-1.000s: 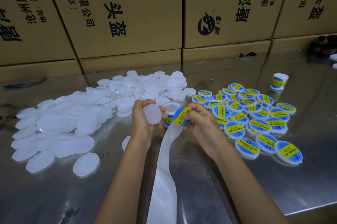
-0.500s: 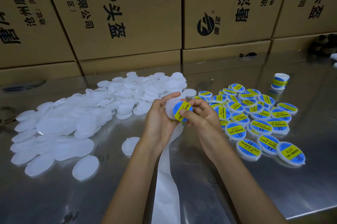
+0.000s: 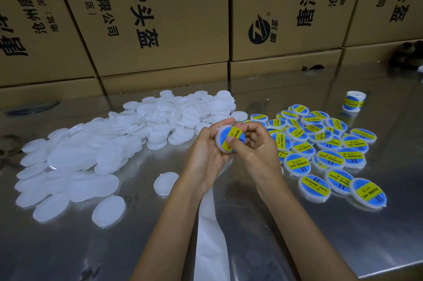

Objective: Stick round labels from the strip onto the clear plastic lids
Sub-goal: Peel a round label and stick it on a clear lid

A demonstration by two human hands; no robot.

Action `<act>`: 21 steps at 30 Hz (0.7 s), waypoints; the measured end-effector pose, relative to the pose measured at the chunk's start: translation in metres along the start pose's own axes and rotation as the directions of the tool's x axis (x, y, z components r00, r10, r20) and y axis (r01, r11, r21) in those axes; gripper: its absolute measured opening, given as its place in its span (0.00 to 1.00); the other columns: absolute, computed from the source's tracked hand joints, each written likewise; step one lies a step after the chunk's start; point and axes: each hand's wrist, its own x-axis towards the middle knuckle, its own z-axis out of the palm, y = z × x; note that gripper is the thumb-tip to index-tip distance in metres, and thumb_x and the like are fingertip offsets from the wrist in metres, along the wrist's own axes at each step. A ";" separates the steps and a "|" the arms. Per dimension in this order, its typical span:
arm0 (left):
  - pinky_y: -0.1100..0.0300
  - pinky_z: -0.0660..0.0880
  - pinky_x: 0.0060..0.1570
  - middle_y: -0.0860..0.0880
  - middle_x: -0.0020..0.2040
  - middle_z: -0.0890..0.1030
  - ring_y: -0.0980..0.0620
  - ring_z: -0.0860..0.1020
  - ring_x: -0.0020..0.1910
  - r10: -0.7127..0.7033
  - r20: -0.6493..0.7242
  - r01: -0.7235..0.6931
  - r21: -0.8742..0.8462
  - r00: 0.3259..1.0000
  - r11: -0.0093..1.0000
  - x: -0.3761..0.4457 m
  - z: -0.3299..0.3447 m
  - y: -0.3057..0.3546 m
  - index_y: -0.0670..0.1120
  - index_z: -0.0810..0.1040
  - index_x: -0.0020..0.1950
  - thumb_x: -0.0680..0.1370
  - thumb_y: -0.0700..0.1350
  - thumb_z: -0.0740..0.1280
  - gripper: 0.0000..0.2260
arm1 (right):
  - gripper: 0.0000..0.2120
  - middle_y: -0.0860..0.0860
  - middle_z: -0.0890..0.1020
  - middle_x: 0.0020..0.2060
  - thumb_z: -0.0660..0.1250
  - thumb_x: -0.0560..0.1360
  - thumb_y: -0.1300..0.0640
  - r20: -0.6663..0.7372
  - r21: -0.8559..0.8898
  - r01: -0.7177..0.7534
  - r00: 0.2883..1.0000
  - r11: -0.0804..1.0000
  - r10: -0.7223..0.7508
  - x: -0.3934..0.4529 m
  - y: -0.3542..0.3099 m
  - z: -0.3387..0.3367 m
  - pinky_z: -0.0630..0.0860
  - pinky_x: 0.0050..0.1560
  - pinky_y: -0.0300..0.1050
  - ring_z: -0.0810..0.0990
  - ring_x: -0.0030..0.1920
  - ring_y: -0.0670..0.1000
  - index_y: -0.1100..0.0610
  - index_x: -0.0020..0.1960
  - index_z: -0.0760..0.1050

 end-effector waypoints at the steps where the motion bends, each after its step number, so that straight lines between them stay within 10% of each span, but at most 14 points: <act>1: 0.53 0.81 0.53 0.39 0.58 0.84 0.43 0.82 0.54 0.001 0.001 -0.001 0.004 1.000 1.000 0.000 0.000 0.000 0.39 0.77 0.63 0.83 0.41 0.50 0.18 | 0.14 0.41 0.83 0.36 0.72 0.71 0.73 -0.003 -0.006 0.003 1.000 1.000 -0.003 0.000 0.000 0.000 0.78 0.42 0.34 0.81 0.39 0.42 0.56 0.45 0.75; 21: 0.49 0.75 0.63 0.36 0.64 0.80 0.41 0.79 0.58 0.005 0.022 -0.007 0.076 1.000 0.997 -0.001 0.003 -0.002 0.39 0.76 0.65 0.83 0.41 0.50 0.18 | 0.14 0.41 0.81 0.36 0.73 0.70 0.70 -0.019 -0.079 0.054 0.998 0.995 -0.055 0.001 0.007 0.000 0.77 0.41 0.36 0.80 0.38 0.44 0.53 0.44 0.74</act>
